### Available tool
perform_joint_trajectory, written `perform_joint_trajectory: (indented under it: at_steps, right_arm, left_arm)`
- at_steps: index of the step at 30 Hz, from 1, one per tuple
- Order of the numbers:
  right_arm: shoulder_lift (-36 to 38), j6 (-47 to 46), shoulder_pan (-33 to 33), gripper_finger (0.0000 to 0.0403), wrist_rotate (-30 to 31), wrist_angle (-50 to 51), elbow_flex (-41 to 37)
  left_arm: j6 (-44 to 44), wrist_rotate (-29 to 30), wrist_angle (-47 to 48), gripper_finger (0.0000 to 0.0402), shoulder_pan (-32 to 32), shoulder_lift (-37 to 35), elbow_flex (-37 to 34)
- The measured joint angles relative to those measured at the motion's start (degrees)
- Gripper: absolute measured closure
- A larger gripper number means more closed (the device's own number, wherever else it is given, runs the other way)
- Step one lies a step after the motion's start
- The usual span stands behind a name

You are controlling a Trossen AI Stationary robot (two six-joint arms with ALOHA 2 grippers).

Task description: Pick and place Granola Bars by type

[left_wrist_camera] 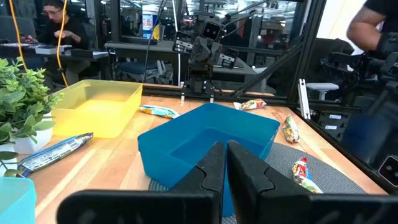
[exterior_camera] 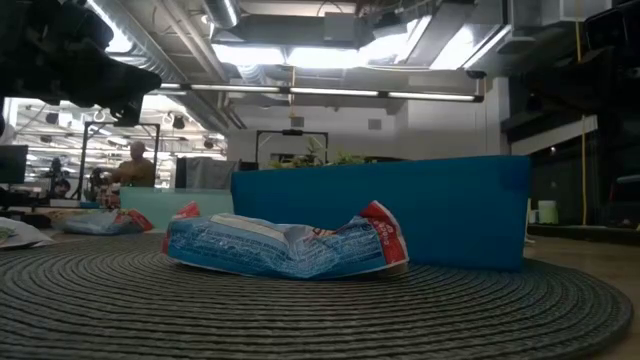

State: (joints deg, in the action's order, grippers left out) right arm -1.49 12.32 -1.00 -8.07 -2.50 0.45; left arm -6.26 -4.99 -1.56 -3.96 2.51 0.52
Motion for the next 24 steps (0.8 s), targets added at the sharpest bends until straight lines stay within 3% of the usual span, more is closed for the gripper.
perform_joint_trajectory:
  at_steps: [24]
  right_arm:
    - [0.00, 0.00, -0.02, 0.0370, 0.01, 0.00, 0.00]
  left_arm:
    - [0.00, 0.00, -0.02, 0.0389, 0.00, 0.01, 0.01]
